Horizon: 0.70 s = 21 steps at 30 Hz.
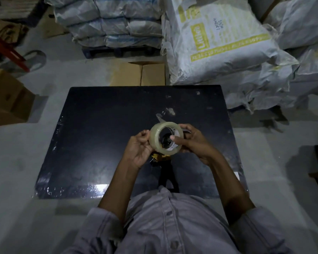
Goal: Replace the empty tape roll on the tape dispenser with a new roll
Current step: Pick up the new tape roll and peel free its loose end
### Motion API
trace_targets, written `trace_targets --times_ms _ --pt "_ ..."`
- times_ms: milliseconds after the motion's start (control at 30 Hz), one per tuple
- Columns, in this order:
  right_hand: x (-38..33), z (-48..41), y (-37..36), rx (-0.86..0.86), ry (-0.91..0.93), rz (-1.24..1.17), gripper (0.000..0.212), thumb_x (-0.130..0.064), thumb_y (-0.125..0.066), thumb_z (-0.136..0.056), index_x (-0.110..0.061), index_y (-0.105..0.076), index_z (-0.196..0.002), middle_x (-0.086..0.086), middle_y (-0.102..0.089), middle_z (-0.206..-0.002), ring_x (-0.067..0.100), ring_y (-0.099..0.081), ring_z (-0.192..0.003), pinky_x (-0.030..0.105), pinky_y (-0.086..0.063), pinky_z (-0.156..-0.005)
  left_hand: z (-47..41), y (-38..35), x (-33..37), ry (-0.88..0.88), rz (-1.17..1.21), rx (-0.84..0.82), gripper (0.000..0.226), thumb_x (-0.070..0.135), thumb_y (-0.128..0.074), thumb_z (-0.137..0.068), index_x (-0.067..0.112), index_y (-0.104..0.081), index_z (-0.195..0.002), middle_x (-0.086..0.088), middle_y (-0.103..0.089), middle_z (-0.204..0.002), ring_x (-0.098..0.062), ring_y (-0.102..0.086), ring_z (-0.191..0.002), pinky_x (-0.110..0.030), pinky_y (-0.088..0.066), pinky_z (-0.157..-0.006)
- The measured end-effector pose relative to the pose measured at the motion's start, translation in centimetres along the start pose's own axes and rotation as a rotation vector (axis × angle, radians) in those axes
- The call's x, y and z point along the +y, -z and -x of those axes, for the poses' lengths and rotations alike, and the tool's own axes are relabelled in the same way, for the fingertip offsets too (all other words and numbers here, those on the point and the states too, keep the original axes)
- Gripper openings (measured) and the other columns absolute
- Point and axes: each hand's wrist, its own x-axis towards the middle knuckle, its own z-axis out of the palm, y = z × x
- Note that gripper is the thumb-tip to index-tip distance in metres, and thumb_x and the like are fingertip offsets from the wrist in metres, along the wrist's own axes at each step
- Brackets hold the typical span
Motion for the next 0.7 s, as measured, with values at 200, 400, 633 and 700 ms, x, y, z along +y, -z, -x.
trace_targets --times_ms 200,400,633,700 --pt "0.8 -1.0 -0.1 0.225 0.031 0.041 0.035 0.001 -0.082 -0.097 -0.001 -0.066 -0.128 0.029 -0.079 -0.113 0.014 -0.075 -0.070 0.027 -0.061 -0.053 0.1 0.4 2.1 -0.151 -0.510 -0.012 0.010 0.008 -0.059 -0.115 0.014 -0.064 -0.122 -0.017 -0.079 -0.128 -0.037 -0.075 -0.120 -0.061 -0.063 -0.097" --pt "1.9 -1.3 2.6 0.360 0.144 0.244 0.024 -0.020 -0.090 -0.089 -0.031 -0.084 -0.110 -0.011 -0.085 -0.103 0.018 -0.082 -0.103 0.059 -0.070 -0.089 0.7 1.2 1.5 -0.387 -0.898 0.033 0.067 -0.007 -0.074 -0.100 0.038 -0.059 -0.146 -0.008 -0.070 -0.145 -0.036 -0.068 -0.134 -0.040 -0.063 -0.093" --pt "2.6 -0.8 3.2 0.272 0.166 0.496 0.027 -0.021 -0.093 -0.089 -0.032 -0.089 -0.113 -0.025 -0.080 -0.099 0.014 -0.079 -0.101 0.055 -0.065 -0.097 0.0 2.1 -1.3 -0.654 -1.438 -0.206 0.110 0.009 -0.098 -0.078 0.045 -0.046 -0.168 0.011 -0.044 -0.175 -0.016 -0.036 -0.165 -0.058 -0.033 -0.132" --pt "2.8 -0.7 3.3 0.267 0.147 0.527 0.026 -0.027 -0.095 -0.087 -0.035 -0.090 -0.111 -0.023 -0.081 -0.095 0.014 -0.079 -0.100 0.054 -0.065 -0.096 0.1 2.1 -1.6 -0.734 -1.469 -0.205 0.092 0.010 -0.099 -0.078 0.037 -0.063 -0.158 0.007 -0.058 -0.167 -0.015 -0.048 -0.157 -0.053 -0.038 -0.128"
